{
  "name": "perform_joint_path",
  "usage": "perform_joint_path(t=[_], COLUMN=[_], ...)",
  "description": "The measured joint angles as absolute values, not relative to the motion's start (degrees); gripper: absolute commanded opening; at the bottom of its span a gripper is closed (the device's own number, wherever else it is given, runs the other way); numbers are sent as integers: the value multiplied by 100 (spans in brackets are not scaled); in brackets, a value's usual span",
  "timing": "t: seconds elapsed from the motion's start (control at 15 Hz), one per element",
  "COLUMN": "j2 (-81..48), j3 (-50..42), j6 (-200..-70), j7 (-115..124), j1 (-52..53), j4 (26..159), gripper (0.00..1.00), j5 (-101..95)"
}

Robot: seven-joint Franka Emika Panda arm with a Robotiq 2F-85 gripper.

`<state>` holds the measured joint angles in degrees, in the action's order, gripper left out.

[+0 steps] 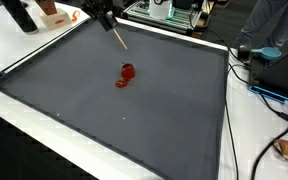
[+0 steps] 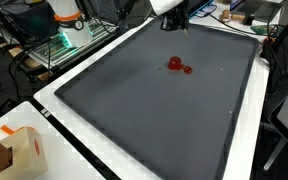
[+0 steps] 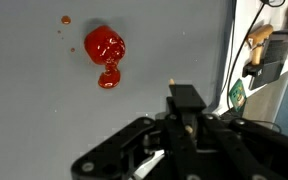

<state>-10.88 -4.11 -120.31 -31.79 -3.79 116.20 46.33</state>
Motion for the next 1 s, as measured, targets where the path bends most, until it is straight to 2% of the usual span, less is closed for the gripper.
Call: perform_joint_path(t=[1.0], j2=[-2083], j3=[-290], j6=[-12963], j7=[-3712], j1=[-644], j4=[11633], gripper=[3], j5=[5468])
